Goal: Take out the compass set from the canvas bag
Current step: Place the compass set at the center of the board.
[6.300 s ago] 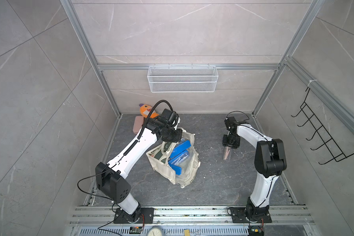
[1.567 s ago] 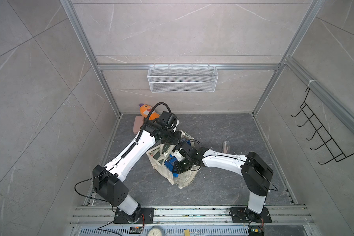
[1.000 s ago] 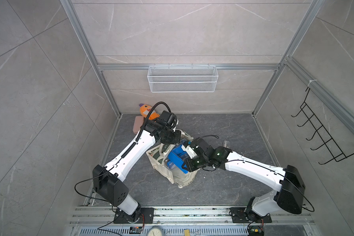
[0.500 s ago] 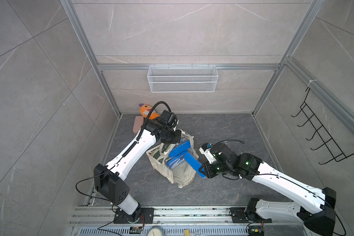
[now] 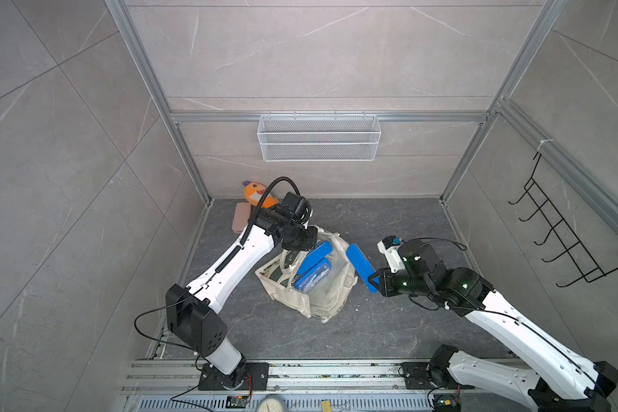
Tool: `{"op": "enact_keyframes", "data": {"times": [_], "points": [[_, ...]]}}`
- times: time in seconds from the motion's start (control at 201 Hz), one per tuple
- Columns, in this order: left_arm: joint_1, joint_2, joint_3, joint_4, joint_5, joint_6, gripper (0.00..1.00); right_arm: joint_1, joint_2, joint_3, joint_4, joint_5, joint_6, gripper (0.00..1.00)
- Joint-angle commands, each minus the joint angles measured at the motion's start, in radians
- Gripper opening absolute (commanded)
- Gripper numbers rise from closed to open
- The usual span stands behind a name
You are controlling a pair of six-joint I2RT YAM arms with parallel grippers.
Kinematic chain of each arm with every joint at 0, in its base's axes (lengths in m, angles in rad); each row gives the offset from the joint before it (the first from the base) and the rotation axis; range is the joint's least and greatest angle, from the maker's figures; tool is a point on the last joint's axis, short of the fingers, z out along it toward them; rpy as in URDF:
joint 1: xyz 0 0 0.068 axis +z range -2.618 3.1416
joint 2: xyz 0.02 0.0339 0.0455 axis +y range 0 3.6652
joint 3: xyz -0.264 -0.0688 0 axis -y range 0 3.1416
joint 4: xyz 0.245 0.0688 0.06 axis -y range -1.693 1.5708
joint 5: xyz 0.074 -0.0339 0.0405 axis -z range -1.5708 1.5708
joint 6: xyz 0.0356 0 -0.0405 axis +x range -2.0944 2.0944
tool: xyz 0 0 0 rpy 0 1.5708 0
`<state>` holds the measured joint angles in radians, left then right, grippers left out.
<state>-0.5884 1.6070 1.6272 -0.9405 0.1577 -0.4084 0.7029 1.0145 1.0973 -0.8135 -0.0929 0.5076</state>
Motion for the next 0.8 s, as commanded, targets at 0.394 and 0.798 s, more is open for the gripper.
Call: {"op": "enact_keyframes", "data": {"times": [0.394,0.798], "points": [[0.009,0.000,0.050,-0.014,0.011,-0.004,0.00,-0.073,-0.002,0.139,0.005,-0.085,-0.072,0.10],[0.009,-0.001,0.058,-0.021,0.019,-0.002,0.00,-0.311,0.089,0.053,0.123,-0.085,-0.036,0.10]]}}
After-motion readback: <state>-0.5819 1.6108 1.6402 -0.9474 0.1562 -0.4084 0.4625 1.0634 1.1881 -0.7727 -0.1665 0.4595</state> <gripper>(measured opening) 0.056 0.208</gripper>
